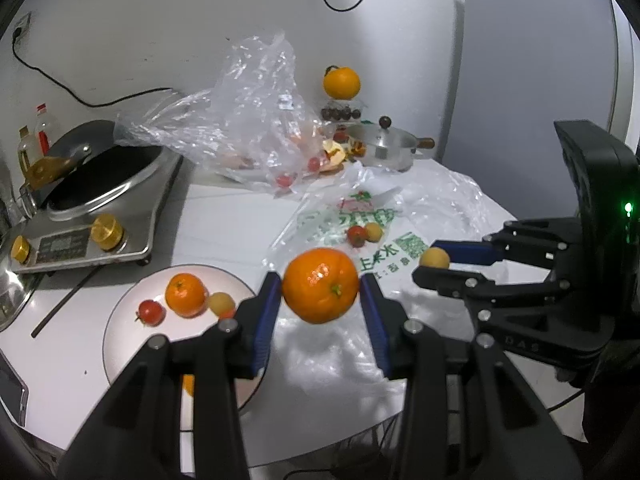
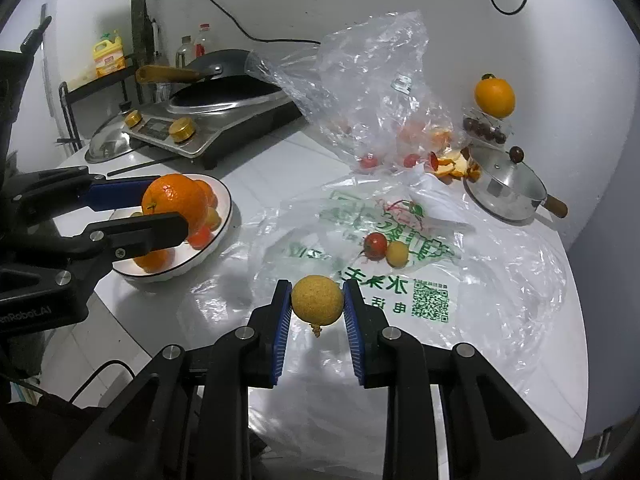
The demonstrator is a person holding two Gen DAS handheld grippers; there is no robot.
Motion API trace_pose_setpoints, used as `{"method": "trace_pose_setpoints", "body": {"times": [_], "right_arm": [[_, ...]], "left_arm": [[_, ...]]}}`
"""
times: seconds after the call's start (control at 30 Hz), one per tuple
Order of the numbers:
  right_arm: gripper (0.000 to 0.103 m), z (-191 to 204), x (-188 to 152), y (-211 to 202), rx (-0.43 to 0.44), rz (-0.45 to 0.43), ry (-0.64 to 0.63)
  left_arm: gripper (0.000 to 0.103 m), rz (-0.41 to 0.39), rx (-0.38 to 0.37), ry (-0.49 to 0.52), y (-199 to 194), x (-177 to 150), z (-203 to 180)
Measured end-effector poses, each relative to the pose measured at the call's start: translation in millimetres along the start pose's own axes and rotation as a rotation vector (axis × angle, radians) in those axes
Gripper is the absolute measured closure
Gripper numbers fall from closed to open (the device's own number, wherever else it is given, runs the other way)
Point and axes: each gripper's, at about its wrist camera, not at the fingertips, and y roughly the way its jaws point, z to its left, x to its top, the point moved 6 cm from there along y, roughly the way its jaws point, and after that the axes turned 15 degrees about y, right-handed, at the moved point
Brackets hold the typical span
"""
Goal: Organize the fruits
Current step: 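Lift and carry the orange and yellow fruit over the white plate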
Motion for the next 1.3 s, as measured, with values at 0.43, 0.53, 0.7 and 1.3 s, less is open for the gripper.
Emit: {"method": "trace_pose_setpoints", "body": {"times": [0.43, 0.53, 0.7, 1.3], "right_arm": [[0.075, 27, -2, 3, 0.01, 0.013, -0.042], [0.075, 35, -2, 6, 0.012, 0.018, -0.052], [0.075, 44, -3, 13, 0.015, 0.034, -0.066], [0.075, 87, 0, 50, 0.049, 0.089, -0.126]], "left_arm": [[0.061, 0.006, 0.022, -0.047, -12, -24, 22], [0.061, 0.009, 0.027, -0.065, -13, -31, 29], [0.061, 0.021, 0.029, -0.085, -12, -43, 39], [0.061, 0.077, 0.12, -0.188, -9, -93, 109]]}}
